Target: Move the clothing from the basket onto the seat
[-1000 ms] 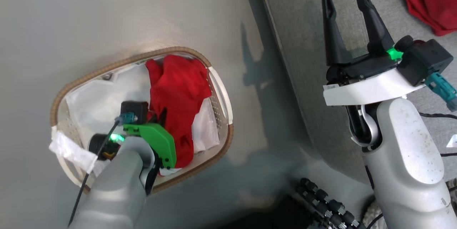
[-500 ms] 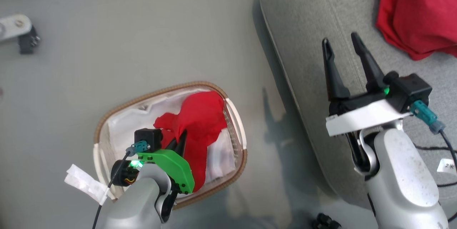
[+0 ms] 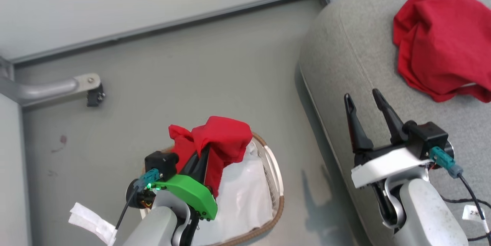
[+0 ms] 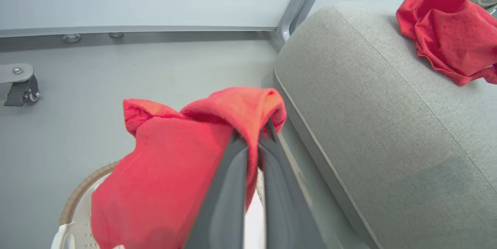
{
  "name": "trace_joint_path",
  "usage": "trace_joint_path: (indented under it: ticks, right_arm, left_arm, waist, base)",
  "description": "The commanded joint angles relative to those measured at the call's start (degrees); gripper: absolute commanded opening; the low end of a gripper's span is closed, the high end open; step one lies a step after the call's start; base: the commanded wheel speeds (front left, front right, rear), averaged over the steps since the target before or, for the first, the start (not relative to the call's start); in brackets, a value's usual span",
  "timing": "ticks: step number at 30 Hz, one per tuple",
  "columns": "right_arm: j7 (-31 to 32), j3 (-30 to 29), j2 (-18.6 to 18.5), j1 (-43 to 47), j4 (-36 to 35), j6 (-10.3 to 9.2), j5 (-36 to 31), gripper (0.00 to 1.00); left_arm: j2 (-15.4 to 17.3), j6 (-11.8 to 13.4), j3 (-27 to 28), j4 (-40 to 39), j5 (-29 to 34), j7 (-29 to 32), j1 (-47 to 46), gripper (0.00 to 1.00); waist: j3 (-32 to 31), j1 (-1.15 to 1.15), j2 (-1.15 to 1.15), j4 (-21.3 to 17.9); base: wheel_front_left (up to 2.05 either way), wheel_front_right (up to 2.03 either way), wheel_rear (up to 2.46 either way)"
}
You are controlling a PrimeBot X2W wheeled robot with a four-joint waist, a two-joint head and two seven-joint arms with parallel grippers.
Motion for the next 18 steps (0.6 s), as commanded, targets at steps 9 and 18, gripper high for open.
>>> trace_joint_path:
  ticks: [9, 18]
  right_arm:
    - [-0.02, 0.05, -0.25, 5.25, 1.53, -0.08, -0.66, 1.00]
    - [-0.01, 2.71, -0.24, 8.12, 3.10, -0.08, -1.37, 1.00]
  left_arm:
    - [-0.80, -0.12, 5.54, -10.15, 3.42, -0.04, 3.29, 0.00]
    - [-1.08, -0.12, 6.23, -15.20, 3.79, -0.05, 3.03, 0.00]
  waist:
    - [-9.87, 0.00, 0.00, 4.00]
    - [-12.24, 0.00, 0.00, 4.42]
  base:
    - [0.00, 0.00, 0.00]
    - [0.00, 0.00, 0.00]
